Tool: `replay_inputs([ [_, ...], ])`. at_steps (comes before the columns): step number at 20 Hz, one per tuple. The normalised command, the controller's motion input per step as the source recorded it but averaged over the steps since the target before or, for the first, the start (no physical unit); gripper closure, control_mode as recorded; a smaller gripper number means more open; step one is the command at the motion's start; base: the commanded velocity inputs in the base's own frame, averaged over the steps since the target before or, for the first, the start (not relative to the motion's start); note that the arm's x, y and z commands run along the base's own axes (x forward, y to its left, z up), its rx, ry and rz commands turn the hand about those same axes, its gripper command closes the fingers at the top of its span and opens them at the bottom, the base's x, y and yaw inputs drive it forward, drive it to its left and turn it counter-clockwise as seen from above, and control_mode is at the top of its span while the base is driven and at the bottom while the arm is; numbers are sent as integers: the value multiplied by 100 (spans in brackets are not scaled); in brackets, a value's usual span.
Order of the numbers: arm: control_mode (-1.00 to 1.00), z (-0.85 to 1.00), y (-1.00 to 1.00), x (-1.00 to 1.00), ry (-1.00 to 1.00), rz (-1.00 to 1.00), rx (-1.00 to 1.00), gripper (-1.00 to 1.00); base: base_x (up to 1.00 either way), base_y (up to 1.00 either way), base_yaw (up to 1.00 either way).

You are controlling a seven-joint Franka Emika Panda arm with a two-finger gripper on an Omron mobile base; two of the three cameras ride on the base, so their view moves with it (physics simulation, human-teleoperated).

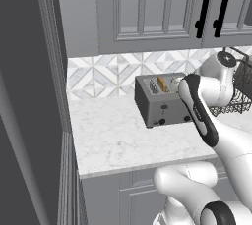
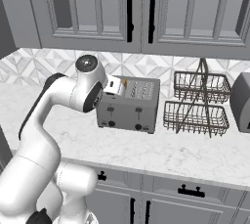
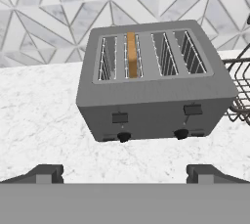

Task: Start the toaster. Once the lever pops up, take the bread to the plate on the dining counter.

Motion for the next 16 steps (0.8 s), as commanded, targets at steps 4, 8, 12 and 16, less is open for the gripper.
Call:
replay_inputs([
  [4,-100,-9,-6,66,10,-4,1,-100,0,0,0],
  [8,-100,-4,-2,39,8,-2,1,-100,0,0,0],
  [12,-100,0,0,21,5,-1,0,-100,0,0,0],
  [16,-100,0,0,2,0,0,0,-100,0,0,0],
])
